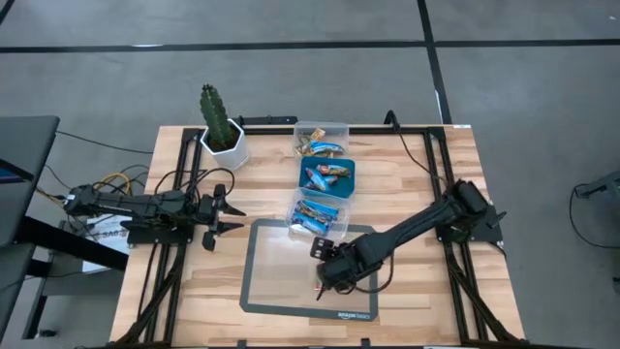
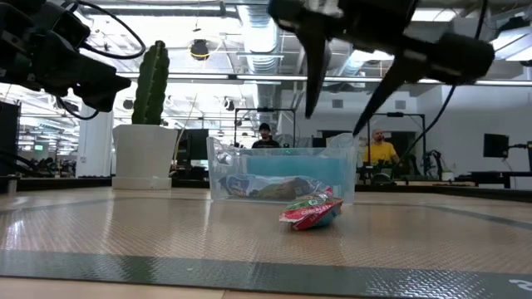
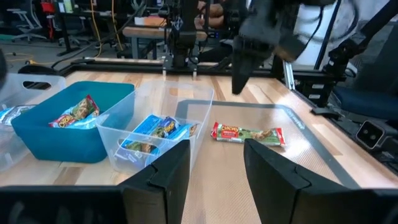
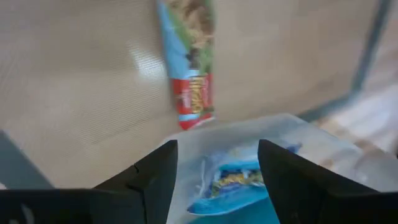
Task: Pick and place Granola Bars by type
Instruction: Put the red granola bar into the blue bin
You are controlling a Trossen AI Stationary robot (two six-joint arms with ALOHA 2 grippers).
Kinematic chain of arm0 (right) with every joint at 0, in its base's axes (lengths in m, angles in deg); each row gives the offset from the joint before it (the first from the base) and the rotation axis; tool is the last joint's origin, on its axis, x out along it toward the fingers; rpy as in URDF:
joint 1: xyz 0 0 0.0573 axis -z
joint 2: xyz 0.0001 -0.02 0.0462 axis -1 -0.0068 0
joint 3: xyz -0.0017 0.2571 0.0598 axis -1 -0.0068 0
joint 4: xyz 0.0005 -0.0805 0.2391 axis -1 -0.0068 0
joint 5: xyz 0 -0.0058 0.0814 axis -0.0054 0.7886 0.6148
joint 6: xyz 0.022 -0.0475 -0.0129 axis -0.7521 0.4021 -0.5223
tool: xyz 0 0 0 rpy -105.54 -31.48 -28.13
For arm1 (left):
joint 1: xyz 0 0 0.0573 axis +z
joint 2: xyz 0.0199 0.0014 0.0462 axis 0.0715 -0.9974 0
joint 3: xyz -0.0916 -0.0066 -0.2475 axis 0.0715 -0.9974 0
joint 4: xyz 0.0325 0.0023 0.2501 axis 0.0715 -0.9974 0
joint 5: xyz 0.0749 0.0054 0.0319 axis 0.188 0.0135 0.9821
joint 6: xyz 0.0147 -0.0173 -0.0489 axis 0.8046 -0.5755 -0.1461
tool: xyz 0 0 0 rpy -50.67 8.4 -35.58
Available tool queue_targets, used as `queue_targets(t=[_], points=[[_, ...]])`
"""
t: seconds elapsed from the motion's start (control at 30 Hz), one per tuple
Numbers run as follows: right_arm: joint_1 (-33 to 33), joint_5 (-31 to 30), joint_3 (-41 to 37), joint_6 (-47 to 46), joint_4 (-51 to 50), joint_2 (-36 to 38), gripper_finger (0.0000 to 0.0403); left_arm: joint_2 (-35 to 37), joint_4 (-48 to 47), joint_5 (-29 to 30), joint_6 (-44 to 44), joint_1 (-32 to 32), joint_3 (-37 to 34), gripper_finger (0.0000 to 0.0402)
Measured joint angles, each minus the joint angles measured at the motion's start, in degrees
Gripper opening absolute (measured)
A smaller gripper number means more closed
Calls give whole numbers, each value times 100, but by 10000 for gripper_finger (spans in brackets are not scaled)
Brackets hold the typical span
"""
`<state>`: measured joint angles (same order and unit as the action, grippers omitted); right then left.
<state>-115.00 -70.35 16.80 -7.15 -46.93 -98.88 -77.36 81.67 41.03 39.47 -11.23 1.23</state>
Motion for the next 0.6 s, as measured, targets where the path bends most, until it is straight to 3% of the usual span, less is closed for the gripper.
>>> queue_targets(t=[0.5, 0.6], points=[[-23, 336, 58, 736, 931, -857, 216, -84, 2, 1, 0, 0, 0, 144], [2, 414, 53, 708, 699, -967, 216, -90, 2, 1, 0, 0, 2, 144]])
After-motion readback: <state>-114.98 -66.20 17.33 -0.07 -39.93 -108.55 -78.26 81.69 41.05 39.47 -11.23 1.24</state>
